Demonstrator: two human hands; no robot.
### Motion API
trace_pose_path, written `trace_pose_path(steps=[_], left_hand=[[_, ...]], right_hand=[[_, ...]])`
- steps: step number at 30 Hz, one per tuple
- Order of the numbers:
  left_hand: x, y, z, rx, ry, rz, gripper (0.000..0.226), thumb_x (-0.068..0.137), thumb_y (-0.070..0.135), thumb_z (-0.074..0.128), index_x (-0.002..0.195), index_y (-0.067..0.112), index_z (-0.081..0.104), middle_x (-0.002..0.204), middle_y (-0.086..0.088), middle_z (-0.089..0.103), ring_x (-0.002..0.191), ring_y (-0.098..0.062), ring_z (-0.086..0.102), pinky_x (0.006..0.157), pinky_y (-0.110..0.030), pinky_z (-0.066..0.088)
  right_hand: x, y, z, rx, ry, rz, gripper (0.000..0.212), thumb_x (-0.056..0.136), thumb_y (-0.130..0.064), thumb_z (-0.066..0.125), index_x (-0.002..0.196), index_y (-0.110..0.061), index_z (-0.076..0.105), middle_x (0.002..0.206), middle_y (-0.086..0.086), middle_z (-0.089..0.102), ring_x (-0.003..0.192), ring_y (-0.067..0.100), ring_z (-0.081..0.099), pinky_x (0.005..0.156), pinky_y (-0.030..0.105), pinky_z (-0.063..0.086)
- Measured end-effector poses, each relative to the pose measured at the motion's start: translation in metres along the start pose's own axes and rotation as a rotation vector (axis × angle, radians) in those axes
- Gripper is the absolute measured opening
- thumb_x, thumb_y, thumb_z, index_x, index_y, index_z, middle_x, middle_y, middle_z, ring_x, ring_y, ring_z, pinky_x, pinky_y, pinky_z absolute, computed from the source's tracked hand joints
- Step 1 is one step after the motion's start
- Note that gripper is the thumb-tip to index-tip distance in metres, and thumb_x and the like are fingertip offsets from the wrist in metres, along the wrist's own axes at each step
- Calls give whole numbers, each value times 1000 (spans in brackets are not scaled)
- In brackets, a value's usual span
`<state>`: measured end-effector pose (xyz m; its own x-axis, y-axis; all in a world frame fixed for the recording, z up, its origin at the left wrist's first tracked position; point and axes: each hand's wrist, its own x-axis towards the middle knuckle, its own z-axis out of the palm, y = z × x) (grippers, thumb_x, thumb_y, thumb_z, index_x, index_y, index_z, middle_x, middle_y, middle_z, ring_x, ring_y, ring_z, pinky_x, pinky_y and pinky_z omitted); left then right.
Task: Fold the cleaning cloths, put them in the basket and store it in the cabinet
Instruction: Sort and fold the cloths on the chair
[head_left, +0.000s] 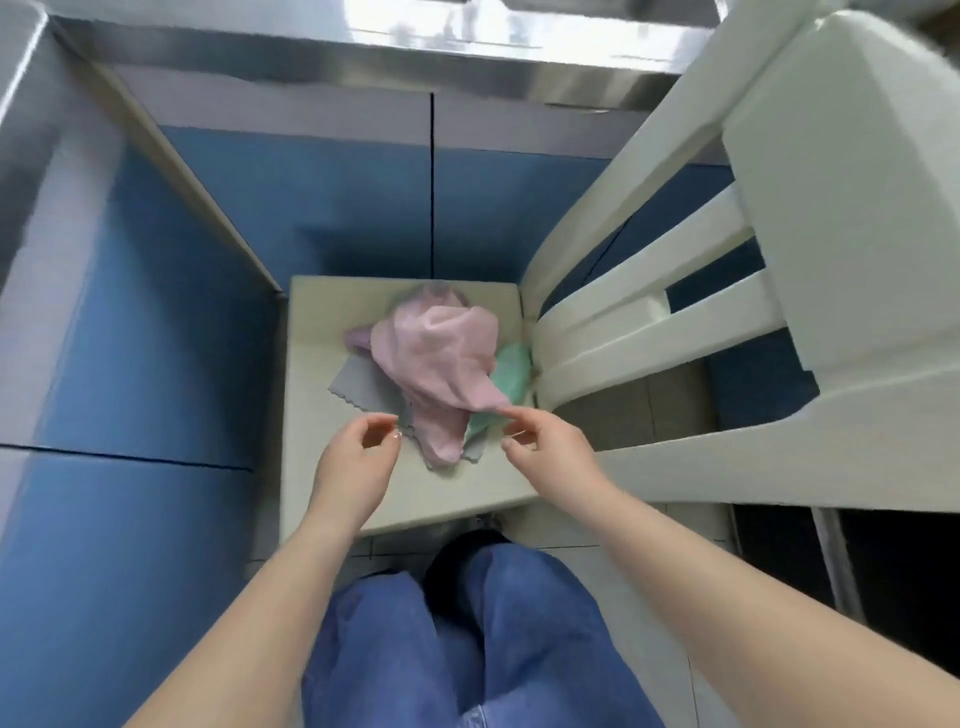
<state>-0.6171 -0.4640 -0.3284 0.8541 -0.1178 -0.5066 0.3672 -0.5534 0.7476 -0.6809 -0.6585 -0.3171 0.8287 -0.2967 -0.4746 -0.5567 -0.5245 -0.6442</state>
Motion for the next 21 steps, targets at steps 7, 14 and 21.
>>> trace_pose_path(steps=[7, 14, 21], left_hand=[[110, -99, 76, 499, -28, 353, 34, 80, 16, 59, 113, 11, 66, 112, -8, 63, 107, -28, 56, 97, -30, 37], [194, -141, 106, 540, 167, 696, 29, 81, 23, 59, 107, 12, 67, 101, -9, 59, 96, -33, 54, 88, -35, 40], [217, -149, 120, 330, 384, 776, 20, 78, 20, 56, 90, 16, 72, 83, -6, 61, 83, -32, 55, 72, -45, 46]], right_hand=[[109, 73, 92, -358, 31, -394, 28, 69, -16, 58, 91, -17, 75, 105, 13, 66, 99, 36, 61, 78, 43, 53], [179, 114, 150, -398, 256, -555, 39, 80, -29, 49, 112, -17, 67, 118, 12, 60, 103, 32, 55, 83, 37, 43], [204, 127, 161, -317, 423, -655, 35, 80, -24, 61, 114, -18, 61, 104, 6, 59, 94, 26, 54, 80, 41, 46]])
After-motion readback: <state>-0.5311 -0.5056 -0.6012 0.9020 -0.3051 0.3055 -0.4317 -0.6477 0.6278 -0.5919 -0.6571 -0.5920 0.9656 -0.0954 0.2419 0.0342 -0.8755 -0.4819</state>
